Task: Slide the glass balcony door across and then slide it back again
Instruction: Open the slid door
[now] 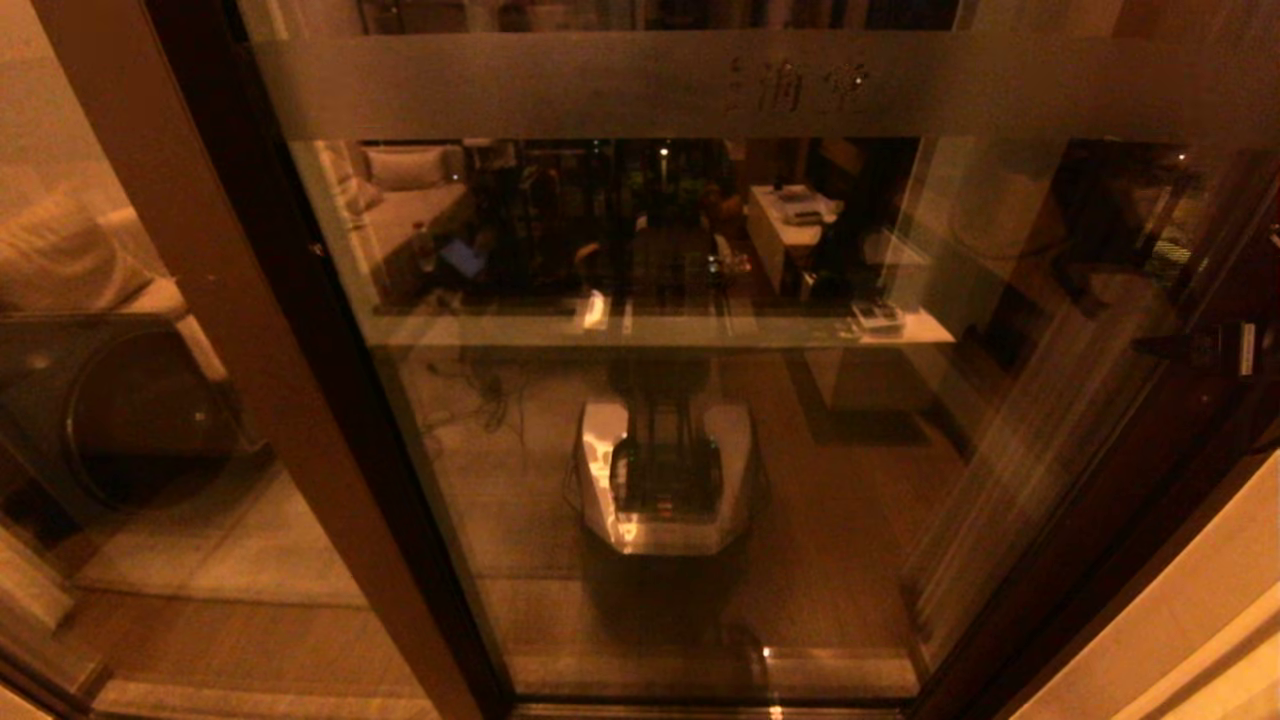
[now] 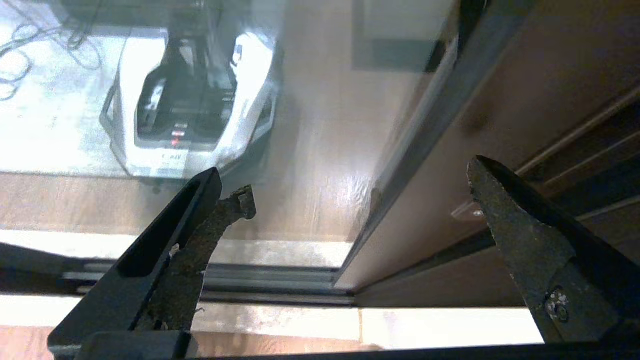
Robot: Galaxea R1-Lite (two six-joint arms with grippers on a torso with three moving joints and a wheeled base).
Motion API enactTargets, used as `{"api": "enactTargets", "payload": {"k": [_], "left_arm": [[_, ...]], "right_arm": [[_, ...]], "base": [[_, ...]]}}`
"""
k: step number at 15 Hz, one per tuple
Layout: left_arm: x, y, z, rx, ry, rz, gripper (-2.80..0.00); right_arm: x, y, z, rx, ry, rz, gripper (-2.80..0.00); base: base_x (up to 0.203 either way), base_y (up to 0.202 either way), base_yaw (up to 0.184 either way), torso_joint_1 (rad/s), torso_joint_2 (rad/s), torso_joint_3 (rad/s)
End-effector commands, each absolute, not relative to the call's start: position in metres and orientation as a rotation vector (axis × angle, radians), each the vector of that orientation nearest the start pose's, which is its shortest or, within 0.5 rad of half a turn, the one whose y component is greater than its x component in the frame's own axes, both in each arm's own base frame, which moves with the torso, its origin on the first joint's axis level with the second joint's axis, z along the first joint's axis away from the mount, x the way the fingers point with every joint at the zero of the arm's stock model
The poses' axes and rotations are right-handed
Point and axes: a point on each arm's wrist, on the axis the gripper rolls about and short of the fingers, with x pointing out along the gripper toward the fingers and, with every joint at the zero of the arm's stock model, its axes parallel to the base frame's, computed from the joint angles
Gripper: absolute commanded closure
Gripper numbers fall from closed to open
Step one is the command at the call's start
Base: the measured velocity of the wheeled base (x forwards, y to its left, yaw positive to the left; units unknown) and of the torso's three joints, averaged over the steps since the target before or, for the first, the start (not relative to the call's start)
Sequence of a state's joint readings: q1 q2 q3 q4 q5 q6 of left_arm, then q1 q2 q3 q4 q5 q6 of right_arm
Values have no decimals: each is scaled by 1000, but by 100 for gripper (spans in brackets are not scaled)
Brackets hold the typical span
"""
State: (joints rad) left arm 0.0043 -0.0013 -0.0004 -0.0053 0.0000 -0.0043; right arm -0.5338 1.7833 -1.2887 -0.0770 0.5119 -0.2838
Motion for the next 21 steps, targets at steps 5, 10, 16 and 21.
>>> {"api": "enactTargets", "payload": {"k": [5, 10, 16, 21], "left_arm": [[-23, 0, 76, -5, -6, 5, 0], [-23, 0, 76, -5, -6, 5, 0], [-23, 0, 76, -5, -7, 5, 0], [-23, 0, 76, -5, -6, 5, 0]], "right_arm": [[305, -170, 235, -117, 317, -41, -280], [306, -175, 230, -114, 322, -50, -280], [306, -185, 227, -108, 328, -72, -280], [310, -188, 223, -107, 330, -71, -280]], "base": [[0, 0, 0, 0, 0, 0], [0, 0, 0, 0, 0, 0], [0, 0, 0, 0, 0, 0], [0, 0, 0, 0, 0, 0]]}}
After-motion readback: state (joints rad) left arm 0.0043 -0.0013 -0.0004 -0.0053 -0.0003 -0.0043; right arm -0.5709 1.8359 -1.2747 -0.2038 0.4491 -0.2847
